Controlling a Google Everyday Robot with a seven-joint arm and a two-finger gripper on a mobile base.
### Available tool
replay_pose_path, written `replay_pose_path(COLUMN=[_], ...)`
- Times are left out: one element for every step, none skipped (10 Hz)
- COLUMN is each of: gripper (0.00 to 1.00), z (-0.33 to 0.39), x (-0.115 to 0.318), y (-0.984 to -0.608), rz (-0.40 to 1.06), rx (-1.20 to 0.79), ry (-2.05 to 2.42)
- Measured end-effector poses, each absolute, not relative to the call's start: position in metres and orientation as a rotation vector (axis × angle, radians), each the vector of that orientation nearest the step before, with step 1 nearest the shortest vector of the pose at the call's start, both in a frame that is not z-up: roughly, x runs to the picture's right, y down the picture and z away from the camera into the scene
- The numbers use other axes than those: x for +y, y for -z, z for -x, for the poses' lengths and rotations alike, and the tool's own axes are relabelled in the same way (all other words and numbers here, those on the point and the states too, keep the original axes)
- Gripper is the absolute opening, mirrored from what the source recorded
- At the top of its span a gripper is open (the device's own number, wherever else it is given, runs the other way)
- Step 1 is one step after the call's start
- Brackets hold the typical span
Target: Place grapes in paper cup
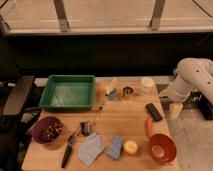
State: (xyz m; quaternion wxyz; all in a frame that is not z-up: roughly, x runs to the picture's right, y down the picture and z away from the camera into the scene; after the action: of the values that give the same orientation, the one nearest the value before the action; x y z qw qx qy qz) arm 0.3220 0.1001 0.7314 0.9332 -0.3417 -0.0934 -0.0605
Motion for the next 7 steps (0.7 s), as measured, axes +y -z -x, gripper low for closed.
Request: replay_pose_path(gripper=[0.8, 0.8, 0.8, 0.8, 0.8, 0.8, 0.8], z=[-0.315, -0.298, -0.282, -0.257, -0.234, -0.207, -0.185], x=[0.095, 0.088, 0.085, 0.082, 0.081, 0.081, 0.082], y=[-0.726, -0.719, -0.714, -0.706, -0.698, -0.688, -0.679], rz=[0.683, 0.661, 0.647, 0.626, 0.607, 0.587, 0.573], rx=[-0.201, -0.22, -0.239, -0.265, -0.291, -0.324, -0.353], ry=[0.173, 0.247, 0.3, 0.369, 0.431, 0.5, 0.557])
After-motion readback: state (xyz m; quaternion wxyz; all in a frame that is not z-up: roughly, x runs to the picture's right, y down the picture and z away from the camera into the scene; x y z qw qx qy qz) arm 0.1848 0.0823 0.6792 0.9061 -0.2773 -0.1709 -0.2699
